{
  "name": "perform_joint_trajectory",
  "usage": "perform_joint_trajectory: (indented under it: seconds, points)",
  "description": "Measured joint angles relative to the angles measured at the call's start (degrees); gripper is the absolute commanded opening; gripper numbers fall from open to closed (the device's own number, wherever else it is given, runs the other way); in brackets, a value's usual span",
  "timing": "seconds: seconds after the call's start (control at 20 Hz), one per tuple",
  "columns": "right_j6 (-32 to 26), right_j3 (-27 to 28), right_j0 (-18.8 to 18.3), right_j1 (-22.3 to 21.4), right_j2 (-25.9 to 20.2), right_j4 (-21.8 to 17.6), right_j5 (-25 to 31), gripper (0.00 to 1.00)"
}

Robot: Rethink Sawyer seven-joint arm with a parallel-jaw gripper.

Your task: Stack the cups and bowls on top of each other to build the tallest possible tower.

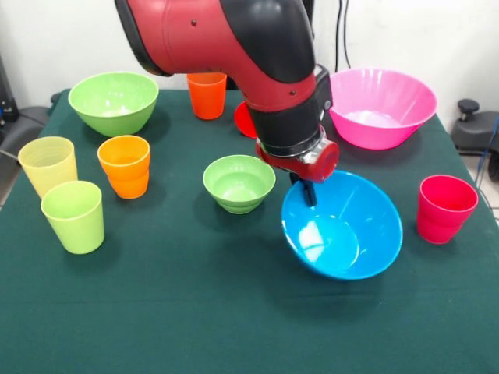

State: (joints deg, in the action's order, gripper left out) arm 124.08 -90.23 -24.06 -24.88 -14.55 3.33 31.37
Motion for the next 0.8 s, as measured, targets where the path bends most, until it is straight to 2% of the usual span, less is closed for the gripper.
perform_joint_trajectory:
  seconds: [0.8]
  points:
    - [0.0, -2.5, -4.0, -1.3, -5.4, 0.0, -2.0, 0.00]
